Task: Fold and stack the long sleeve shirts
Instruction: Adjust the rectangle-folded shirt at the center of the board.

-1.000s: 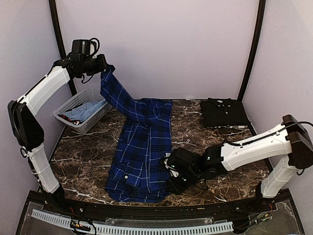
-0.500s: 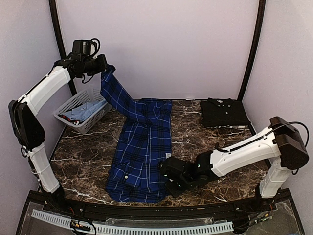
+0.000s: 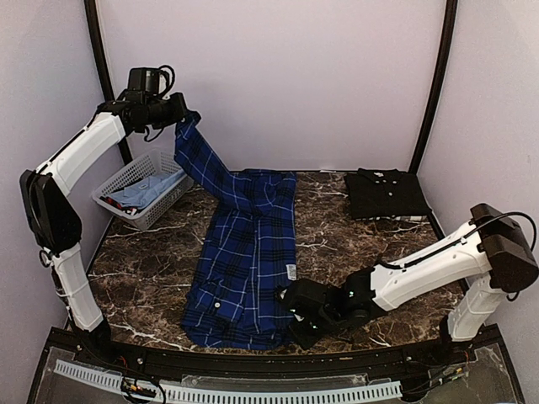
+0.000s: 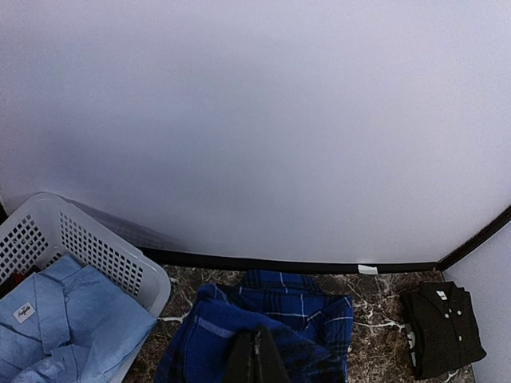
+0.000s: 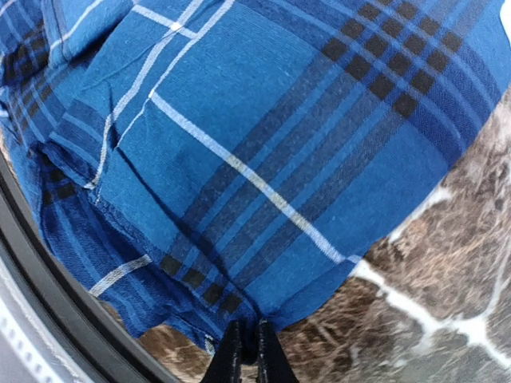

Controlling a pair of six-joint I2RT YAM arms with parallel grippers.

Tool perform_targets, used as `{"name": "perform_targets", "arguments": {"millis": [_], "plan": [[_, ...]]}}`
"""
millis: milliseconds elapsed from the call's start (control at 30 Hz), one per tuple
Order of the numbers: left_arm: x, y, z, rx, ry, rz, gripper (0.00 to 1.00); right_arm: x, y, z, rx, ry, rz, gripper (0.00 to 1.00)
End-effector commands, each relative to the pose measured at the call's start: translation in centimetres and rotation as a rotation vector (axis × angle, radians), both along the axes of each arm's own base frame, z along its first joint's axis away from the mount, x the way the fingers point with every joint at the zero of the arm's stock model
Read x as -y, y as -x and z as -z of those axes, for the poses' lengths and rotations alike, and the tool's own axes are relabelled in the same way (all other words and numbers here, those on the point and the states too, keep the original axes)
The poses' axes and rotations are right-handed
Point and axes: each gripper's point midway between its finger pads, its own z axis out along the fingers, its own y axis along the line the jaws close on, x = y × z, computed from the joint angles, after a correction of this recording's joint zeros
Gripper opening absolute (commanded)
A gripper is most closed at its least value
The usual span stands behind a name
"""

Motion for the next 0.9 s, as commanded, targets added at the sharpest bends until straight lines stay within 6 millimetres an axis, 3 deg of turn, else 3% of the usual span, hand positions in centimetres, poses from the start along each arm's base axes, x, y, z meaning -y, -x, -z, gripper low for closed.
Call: {"name": "perform_targets", "arguments": {"millis": [0, 233, 467, 667, 867], "plan": [[-0.4, 0.3, -2.2, 0.039, 0.018, -0.001, 0.0, -1.0, 0.6, -1.5, -0.031, -0.082, -0.004, 0.11], [-0.2, 1.1, -2.0, 0.019, 0.015, 0.026, 0.0, -1.3, -1.7, -5.5, -0.01, -0.169, 0.022, 0.36], [3.9, 4.2, -1.7, -0.021, 0.067, 0.271, 0.0, 0.1, -9.2, -10.5, 0.048, -0.283, 0.169, 0.43], [8.6, 10.1, 1.5, -0.117, 0.107, 0.528, 0.0, -0.6, -16.7, -12.9, 0.087, -0.352, 0.273, 0.44], [13.8, 18.6, 6.9, -0.258, 0.149, 0.758, 0.0, -1.6, -24.3, -13.8, 0.058, -0.476, 0.336, 0.37]]}}
